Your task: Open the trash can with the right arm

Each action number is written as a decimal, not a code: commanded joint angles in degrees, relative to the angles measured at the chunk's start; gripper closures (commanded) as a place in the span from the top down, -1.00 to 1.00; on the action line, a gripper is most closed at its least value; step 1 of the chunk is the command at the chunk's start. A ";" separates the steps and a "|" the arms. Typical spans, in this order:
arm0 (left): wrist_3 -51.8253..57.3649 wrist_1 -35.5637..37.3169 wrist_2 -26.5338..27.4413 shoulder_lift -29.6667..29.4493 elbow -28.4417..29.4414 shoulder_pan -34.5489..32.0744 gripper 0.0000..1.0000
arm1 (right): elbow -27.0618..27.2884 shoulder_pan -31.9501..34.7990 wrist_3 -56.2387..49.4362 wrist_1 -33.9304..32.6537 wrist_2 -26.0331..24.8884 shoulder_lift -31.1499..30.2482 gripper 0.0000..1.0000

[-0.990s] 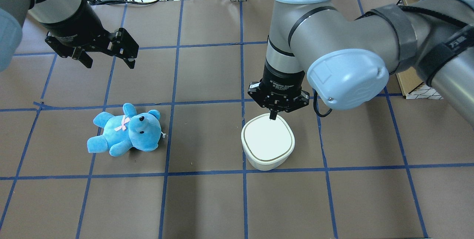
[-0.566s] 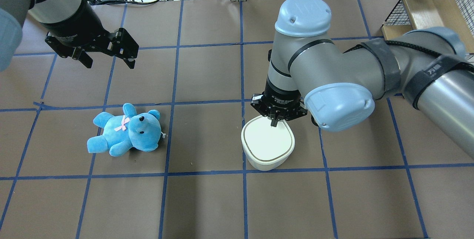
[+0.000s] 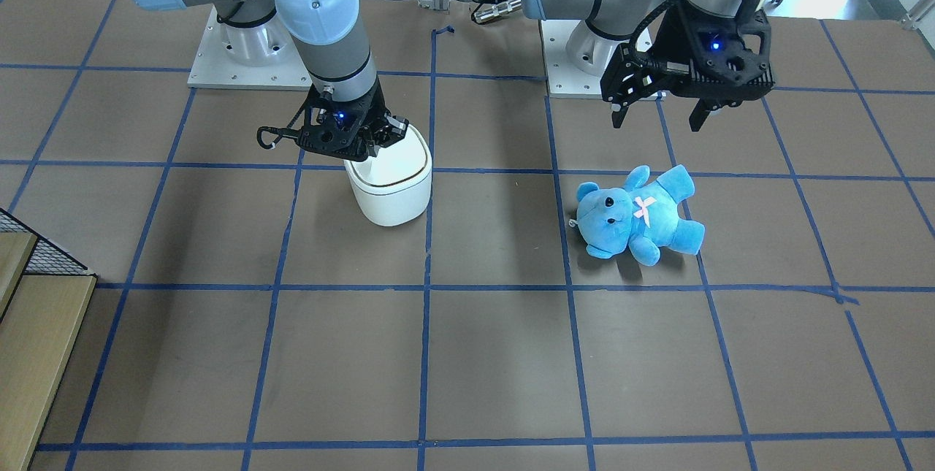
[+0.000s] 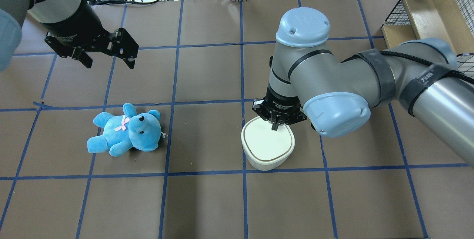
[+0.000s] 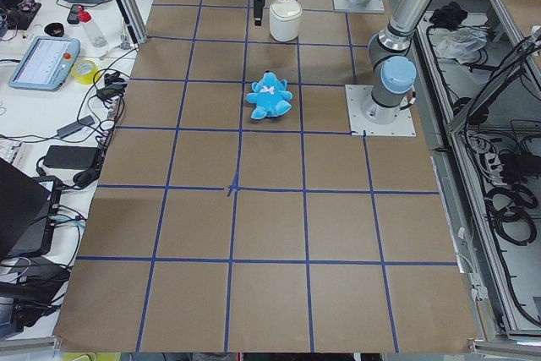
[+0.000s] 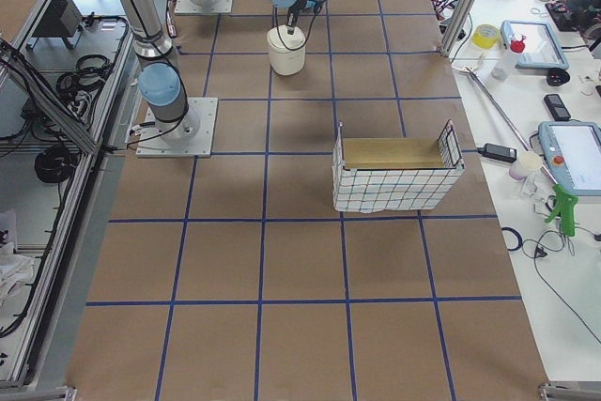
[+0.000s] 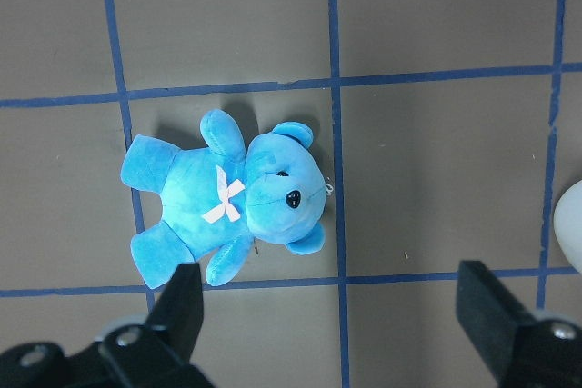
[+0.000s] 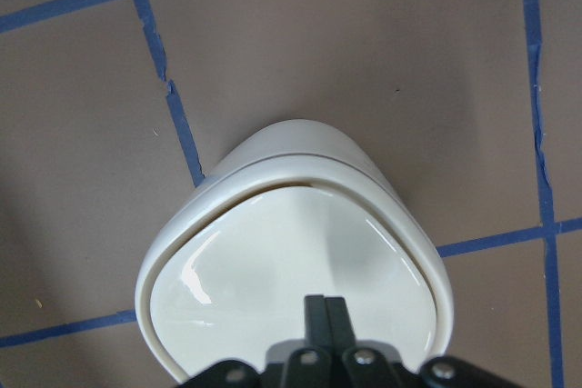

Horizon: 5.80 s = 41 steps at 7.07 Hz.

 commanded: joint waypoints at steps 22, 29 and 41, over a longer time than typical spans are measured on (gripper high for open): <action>0.09 0.00 0.00 0.00 0.00 0.00 1.00 | -24.51 -8.84 -22.17 16.26 -9.14 -0.48 1.00; 0.00 0.00 0.00 0.00 0.00 0.00 1.00 | -24.51 -18.17 -33.18 16.70 -2.91 -0.56 1.00; 0.09 0.00 0.00 0.00 0.00 0.00 1.00 | -24.51 -18.25 -31.24 23.81 -5.19 -0.65 1.00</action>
